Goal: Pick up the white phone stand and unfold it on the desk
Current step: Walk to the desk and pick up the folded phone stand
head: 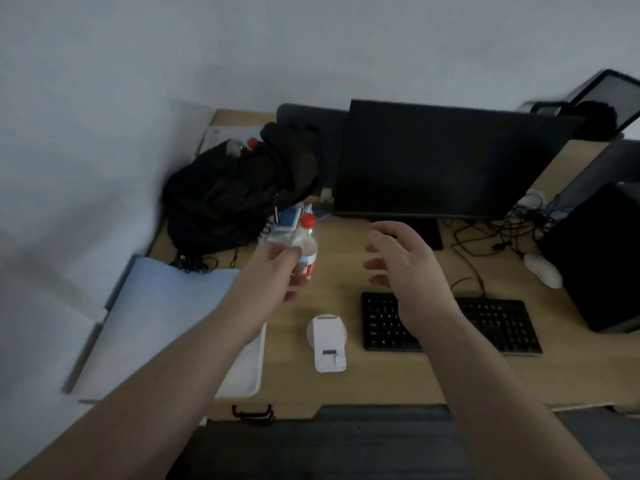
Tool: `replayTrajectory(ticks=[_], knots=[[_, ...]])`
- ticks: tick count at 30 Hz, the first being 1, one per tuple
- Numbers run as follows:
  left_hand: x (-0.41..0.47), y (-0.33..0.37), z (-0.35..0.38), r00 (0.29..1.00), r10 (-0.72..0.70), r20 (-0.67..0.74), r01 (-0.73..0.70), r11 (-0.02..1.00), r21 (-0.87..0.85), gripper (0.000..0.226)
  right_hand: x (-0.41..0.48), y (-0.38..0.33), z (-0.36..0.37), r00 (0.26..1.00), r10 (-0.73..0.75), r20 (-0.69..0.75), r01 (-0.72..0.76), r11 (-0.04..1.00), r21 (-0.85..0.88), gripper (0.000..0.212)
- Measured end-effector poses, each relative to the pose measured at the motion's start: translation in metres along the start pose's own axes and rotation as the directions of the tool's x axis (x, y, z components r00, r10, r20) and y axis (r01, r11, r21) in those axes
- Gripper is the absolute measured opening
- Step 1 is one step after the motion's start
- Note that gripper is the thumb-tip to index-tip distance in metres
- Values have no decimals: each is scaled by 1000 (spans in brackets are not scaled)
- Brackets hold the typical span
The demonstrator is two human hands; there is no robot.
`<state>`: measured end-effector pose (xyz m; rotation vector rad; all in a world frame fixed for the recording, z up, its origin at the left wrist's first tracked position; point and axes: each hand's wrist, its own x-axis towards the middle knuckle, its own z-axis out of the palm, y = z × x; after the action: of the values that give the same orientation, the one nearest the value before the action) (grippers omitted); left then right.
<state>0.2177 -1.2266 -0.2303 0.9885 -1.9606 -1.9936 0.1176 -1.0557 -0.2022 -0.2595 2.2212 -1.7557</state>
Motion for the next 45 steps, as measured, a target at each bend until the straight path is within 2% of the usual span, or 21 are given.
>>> replayTrajectory(ticks=[5,10,17,23,26,32,37,45], knots=[[27,-65,31,988,-150,-30,150,989,3,11,24,83,0,986,166,27,-165,986,-7,17],[49,-114,47,974,-205,-95,211,976,58,7,33,145,1,960,272,67,-271,962,-25,17],[63,-160,64,963,-245,-115,260,954,149,38,43,200,7,937,327,118,-318,944,-92,24],[67,-173,77,949,-291,-121,313,914,257,23,47,225,15,925,352,145,-335,933,-130,24],[72,-180,81,933,-340,-116,359,887,290,28,49,234,20,921,360,148,-336,927,-164,24],[85,-204,87,948,-317,-42,307,866,395,36,50,253,37,899,397,183,-346,902,-260,38],[90,-213,93,964,-264,-30,242,825,510,35,52,265,47,913,367,178,-297,898,-324,45],[88,-201,92,970,-232,-68,237,853,466,37,53,253,46,935,317,159,-256,914,-316,52]])
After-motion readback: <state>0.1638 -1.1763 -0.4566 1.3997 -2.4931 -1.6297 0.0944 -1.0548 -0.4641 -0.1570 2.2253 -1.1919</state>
